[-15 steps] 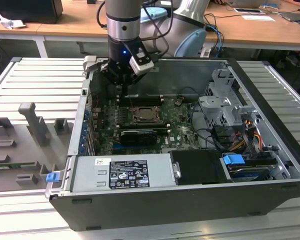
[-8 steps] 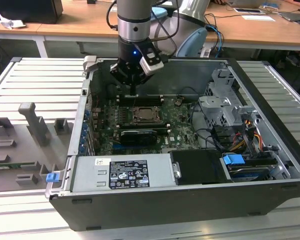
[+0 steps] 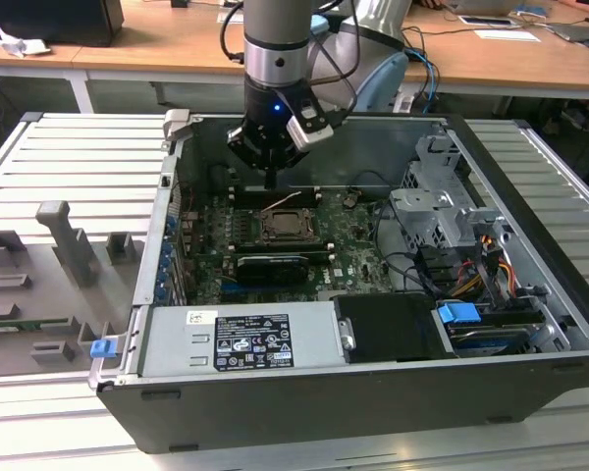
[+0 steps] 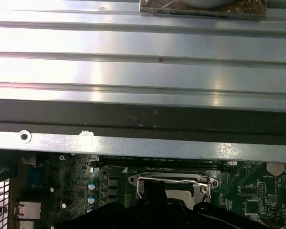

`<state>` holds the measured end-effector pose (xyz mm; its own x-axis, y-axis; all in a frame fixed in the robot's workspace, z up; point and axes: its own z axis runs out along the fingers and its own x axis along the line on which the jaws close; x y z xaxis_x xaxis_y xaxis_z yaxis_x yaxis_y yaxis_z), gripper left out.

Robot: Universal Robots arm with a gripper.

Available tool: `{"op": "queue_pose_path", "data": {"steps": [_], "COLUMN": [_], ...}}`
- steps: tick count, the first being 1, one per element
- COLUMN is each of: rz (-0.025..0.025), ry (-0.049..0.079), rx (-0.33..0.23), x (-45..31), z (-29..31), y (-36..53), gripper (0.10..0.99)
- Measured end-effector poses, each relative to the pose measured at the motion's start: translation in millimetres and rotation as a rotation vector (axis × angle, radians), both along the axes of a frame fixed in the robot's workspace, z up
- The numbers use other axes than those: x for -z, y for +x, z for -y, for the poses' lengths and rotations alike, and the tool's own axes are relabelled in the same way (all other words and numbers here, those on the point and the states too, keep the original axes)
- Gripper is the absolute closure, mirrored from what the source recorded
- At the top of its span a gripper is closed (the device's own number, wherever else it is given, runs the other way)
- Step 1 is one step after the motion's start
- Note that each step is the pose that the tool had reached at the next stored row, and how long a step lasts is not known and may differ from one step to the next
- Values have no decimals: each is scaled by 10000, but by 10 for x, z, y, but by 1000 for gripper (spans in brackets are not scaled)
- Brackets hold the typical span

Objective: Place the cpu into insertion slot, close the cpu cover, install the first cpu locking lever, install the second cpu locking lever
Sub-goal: 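Install the first cpu locking lever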

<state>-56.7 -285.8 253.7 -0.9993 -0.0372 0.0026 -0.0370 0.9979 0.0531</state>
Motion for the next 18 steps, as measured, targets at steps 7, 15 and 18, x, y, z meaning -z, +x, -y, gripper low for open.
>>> {"op": "queue_pose_path", "data": {"steps": [7,15,18], "rz": [0,-12,-13], "ry": [373,428,619], "rx": [45,45,45], "x": [94,166,186], "z": [10,9,8], "y": [49,169,189], "gripper": [980,980,980]}}
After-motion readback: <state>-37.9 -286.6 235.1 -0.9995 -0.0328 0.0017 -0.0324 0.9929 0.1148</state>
